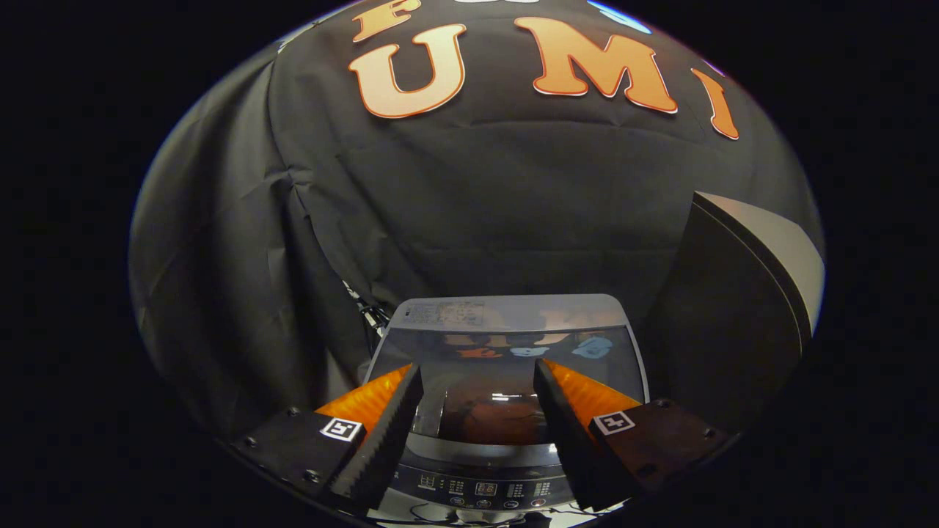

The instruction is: Put the clothes into the washing machine and then close the washing machine lid.

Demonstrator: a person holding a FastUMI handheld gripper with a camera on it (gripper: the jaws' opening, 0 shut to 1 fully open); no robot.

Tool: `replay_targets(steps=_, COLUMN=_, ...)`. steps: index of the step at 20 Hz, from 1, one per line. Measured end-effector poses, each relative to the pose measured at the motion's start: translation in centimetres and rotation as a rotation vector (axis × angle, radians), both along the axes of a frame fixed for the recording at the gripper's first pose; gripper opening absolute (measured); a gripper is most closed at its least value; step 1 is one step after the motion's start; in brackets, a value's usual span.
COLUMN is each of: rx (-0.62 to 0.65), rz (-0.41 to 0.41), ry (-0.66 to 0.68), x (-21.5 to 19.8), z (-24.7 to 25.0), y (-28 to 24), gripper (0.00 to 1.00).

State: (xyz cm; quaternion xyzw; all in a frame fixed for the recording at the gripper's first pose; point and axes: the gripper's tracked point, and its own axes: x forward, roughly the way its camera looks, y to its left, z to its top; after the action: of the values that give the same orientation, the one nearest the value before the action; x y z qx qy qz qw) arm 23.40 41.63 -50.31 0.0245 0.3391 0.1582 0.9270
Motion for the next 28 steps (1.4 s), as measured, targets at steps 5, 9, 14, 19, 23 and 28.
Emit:
replay_targets(steps=5, rx=-0.001, rz=0.004, ry=-0.016, x=-0.3, z=1.1, y=-0.4, gripper=0.99)
replay_targets(steps=9, rx=0.004, rz=0.008, ry=-0.019, x=-0.7, z=1.5, y=-0.8, gripper=0.98)
replay_targets(steps=14, rx=0.009, rz=0.014, ry=-0.046, x=-0.9, z=3.5, y=-1.2, gripper=0.99)
replay_targets(steps=19, rx=0.040, rz=0.031, ry=-0.102, x=-1.0, z=7.8, y=-1.9, gripper=0.98)
replay_targets(steps=23, rx=0.065, rz=0.045, ry=-0.197, x=-2.9, z=14.5, y=-4.9, gripper=0.98)
replay_targets(steps=28, rx=0.089, rz=0.015, ry=-0.301, x=-5.6, z=21.6, y=-12.1, gripper=0.98)
